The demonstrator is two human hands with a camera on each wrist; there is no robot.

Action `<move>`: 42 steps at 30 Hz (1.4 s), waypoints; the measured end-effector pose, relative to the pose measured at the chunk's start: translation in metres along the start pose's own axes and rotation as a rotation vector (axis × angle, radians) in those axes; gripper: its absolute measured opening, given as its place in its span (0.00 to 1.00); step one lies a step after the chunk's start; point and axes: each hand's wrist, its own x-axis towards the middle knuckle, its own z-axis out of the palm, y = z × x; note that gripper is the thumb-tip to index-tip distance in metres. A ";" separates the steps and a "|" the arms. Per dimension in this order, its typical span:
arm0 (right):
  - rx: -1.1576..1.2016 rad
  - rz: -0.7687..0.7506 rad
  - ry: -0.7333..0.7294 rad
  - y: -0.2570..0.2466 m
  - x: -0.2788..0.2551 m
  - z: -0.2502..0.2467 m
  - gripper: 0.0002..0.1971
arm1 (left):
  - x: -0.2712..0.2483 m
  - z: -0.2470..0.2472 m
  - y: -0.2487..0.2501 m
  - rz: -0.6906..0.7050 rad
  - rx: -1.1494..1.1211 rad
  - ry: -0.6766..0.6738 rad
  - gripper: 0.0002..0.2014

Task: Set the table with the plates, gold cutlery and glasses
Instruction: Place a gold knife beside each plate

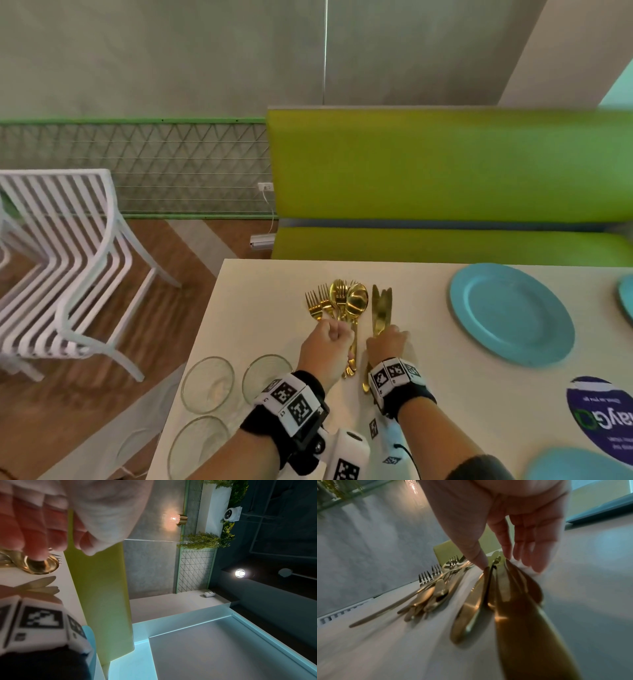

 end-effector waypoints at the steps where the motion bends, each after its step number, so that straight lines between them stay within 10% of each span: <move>1: -0.022 -0.003 -0.003 0.002 0.000 -0.001 0.16 | -0.001 0.001 0.000 0.002 0.002 -0.001 0.02; 42: -0.091 -0.030 -0.092 0.067 0.002 -0.045 0.10 | -0.008 0.046 0.002 -0.021 0.068 0.018 0.03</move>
